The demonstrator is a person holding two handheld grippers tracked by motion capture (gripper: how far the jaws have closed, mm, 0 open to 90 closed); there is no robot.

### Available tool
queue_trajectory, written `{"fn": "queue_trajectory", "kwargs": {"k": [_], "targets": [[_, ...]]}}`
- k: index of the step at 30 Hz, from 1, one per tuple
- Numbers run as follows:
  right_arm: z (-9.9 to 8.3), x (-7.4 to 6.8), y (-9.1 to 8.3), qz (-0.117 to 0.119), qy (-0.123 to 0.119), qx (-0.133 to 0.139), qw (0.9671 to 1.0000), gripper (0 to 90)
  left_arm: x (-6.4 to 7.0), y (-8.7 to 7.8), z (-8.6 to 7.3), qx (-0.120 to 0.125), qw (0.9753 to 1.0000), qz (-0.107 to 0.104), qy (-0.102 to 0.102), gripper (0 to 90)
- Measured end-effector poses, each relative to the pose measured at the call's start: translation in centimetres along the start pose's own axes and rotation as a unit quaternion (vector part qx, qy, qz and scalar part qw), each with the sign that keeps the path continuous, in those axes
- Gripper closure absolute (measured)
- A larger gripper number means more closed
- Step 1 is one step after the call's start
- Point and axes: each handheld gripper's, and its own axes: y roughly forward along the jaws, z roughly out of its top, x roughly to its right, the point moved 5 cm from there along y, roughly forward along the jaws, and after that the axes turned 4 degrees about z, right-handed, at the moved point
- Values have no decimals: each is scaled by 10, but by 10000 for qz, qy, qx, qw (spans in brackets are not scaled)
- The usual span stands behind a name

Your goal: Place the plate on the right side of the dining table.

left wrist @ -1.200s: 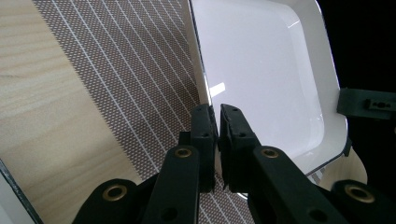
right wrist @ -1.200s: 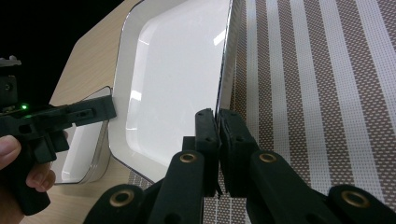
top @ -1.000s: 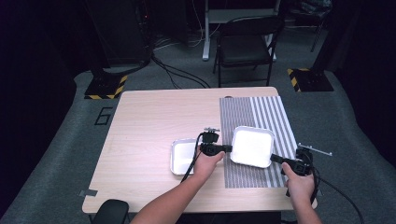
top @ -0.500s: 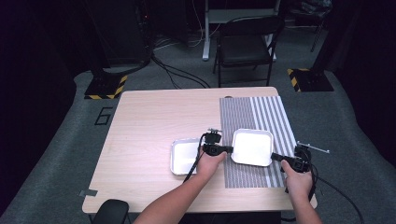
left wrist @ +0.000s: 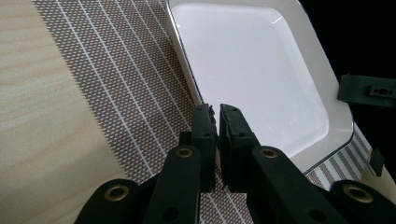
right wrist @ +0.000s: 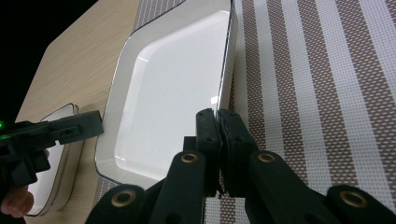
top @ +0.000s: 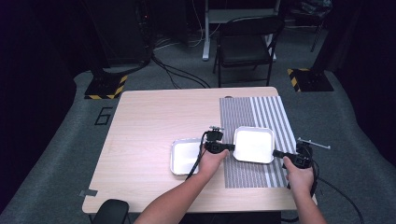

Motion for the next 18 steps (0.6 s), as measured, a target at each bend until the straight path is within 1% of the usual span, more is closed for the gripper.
{"fn": "queue_trajectory", "kwargs": {"k": [2,5,6,8,10,11,12,13,14,17,18], "targets": [[2,2,1,-42,-11,-1,10000,878,1,2,1,16,10000,-14,-35,850],[5,4,2,-74,-32,-31,10000,878,0,5,1,-1,10000,11,7,848],[6,5,2,-65,-14,-40,10000,878,1,5,1,-23,10000,-2,-42,848],[7,7,4,-120,-38,-62,9999,879,1,7,1,-15,10000,20,-57,848],[9,9,5,-130,-94,-79,9998,879,1,8,1,-30,10000,32,5,847],[9,9,5,-125,-85,-84,9999,880,2,9,1,-34,10000,19,-49,846],[10,9,5,-103,-74,-94,9999,880,2,9,1,-44,10000,18,-46,846],[10,9,5,-113,-102,-100,9998,880,2,10,2,-4,10000,27,-71,846],[11,10,5,-135,-114,-125,9998,880,2,11,2,-48,10000,39,-33,846],[13,12,7,-150,-129,-130,9997,881,2,13,3,-39,10000,35,-28,846],[13,13,8,-170,-97,-123,9997,882,3,14,4,-22,10000,45,-32,846]]}}
